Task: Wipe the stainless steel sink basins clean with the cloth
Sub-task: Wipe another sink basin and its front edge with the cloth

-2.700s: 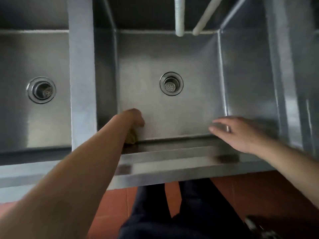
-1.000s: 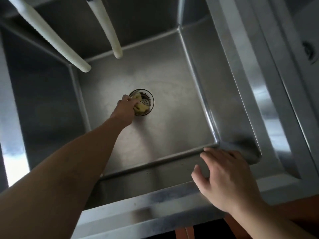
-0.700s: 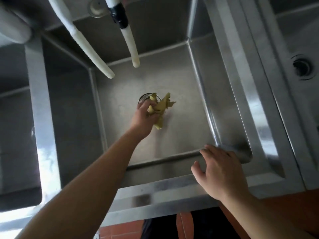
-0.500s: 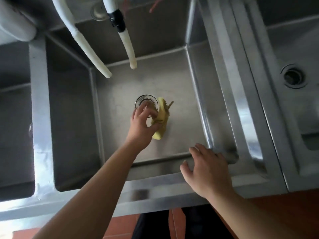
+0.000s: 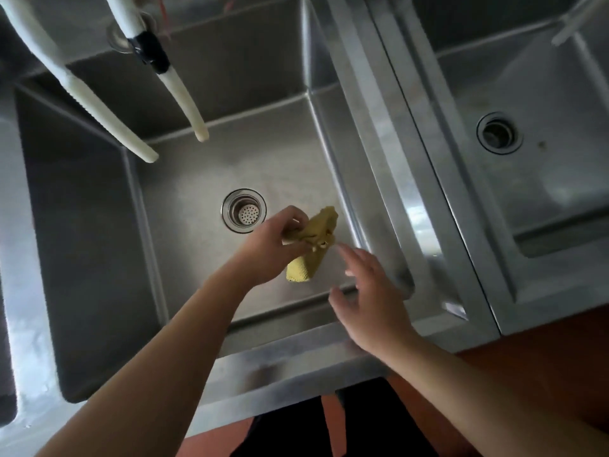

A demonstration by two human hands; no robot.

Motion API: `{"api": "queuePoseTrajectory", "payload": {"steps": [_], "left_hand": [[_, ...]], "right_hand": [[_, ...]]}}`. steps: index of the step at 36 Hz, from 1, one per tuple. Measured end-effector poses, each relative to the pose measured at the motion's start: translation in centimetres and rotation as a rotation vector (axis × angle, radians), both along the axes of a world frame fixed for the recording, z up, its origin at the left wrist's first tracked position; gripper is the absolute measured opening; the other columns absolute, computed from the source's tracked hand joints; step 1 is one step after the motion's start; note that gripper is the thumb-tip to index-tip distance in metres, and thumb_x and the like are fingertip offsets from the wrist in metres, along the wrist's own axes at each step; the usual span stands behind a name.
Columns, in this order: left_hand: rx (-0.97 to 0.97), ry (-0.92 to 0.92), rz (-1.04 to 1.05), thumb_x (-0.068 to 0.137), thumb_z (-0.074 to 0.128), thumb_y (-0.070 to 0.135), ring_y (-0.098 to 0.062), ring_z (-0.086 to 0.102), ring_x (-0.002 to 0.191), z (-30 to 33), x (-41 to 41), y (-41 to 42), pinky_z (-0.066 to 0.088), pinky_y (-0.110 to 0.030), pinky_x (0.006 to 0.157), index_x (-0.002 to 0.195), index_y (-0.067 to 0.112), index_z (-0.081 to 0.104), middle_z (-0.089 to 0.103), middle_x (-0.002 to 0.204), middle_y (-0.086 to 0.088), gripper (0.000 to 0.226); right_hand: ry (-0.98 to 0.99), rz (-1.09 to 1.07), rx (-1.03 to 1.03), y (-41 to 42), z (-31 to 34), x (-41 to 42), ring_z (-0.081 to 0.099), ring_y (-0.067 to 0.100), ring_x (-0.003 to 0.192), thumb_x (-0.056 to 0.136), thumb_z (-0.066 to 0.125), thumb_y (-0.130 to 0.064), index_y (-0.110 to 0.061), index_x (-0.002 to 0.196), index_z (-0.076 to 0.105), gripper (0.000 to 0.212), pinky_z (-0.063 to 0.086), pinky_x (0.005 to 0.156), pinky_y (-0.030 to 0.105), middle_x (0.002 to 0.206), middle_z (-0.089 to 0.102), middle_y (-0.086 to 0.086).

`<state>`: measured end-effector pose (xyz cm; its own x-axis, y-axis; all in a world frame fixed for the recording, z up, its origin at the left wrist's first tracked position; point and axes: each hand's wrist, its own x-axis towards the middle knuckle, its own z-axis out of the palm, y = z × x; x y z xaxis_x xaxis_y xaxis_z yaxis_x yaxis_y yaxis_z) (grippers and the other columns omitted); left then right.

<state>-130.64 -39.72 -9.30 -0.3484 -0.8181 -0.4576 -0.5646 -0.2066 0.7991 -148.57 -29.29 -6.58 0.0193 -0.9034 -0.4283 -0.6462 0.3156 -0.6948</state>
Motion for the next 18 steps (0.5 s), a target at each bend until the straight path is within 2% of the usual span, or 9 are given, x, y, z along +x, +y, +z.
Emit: {"api": "queuePoseTrajectory", "payload": {"steps": [3,5,6,8,10,12,15,18], "left_hand": [[0.078,0.075,-0.067,0.072,0.073,0.020,-0.014,0.062,0.088,0.1,0.4,-1.3,0.051,-0.039,0.086,0.093,0.039,0.059,0.065,0.093,0.013,0.032],[0.112,0.122,-0.096,0.073,0.075,0.012,-0.015,0.064,0.088,0.3,0.8,-2.0,0.052,-0.039,0.084,0.096,0.040,0.061,0.066,0.097,0.011,0.039],[0.139,0.152,-0.105,0.074,0.077,0.006,-0.014,0.065,0.087,0.3,1.0,-2.3,0.052,-0.037,0.081,0.098,0.038,0.063,0.066,0.098,0.009,0.042],[0.207,0.215,-0.100,0.074,0.079,-0.003,-0.014,0.067,0.084,0.2,1.4,-2.8,0.054,-0.035,0.079,0.105,0.030,0.064,0.067,0.099,0.002,0.047],[0.257,0.224,-0.077,0.072,0.082,-0.003,-0.015,0.068,0.084,0.0,1.9,-3.3,0.055,-0.034,0.081,0.110,0.028,0.064,0.066,0.099,-0.001,0.052],[0.265,0.188,-0.065,0.069,0.086,0.001,-0.012,0.067,0.080,-0.5,2.5,-3.9,0.054,-0.028,0.077,0.113,0.030,0.064,0.062,0.100,0.000,0.056],[0.282,0.144,-0.062,0.069,0.087,0.005,-0.008,0.066,0.078,-1.6,3.9,-4.8,0.052,-0.018,0.073,0.118,0.031,0.063,0.061,0.106,-0.001,0.059],[0.267,0.079,-0.097,0.072,0.086,0.008,-0.016,0.067,0.086,-2.8,5.5,-5.5,0.055,-0.030,0.083,0.122,0.036,0.062,0.065,0.112,0.003,0.062]], "right_hand": [[-0.081,-0.172,0.069,-2.8,-0.3,-0.9,0.046,0.014,0.128,0.087,0.064,-0.014,-0.046,0.150,0.019,0.084,0.053,0.094,0.043,0.152,0.026,-0.009],[-0.154,-0.193,0.125,-5.0,-0.3,-1.2,0.042,0.018,0.132,0.085,0.067,-0.013,-0.050,0.148,0.020,0.087,0.048,0.100,0.046,0.152,0.024,-0.010],[-0.192,-0.187,0.161,-6.1,-0.3,-1.2,0.040,0.017,0.132,0.084,0.069,-0.013,-0.049,0.146,0.025,0.084,0.045,0.103,0.043,0.152,0.026,-0.009],[-0.224,-0.136,0.219,-8.1,-0.7,-1.0,0.046,0.015,0.124,0.083,0.071,-0.013,-0.039,0.138,0.048,0.065,0.043,0.099,0.033,0.144,0.043,-0.002],[-0.211,-0.065,0.231,-9.9,-1.4,-0.6,0.061,0.018,0.103,0.081,0.072,-0.012,-0.023,0.109,0.069,0.030,0.049,0.086,0.032,0.112,0.067,0.002],[-0.191,-0.027,0.227,-11.2,-2.4,-0.2,0.063,0.018,0.083,0.082,0.072,-0.012,-0.016,0.090,0.071,0.010,0.049,0.074,0.031,0.083,0.069,0.000],[-0.141,-0.003,0.159,-12.6,-4.2,0.0,0.063,0.012,0.076,0.082,0.073,-0.013,-0.018,0.086,0.072,0.007,0.047,0.070,0.028,0.076,0.068,-0.006],[-0.113,-0.005,0.101,-13.4,-5.3,0.1,0.067,0.014,0.079,0.080,0.073,-0.009,-0.021,0.085,0.075,0.013,0.053,0.075,0.030,0.078,0.071,-0.006]]}}
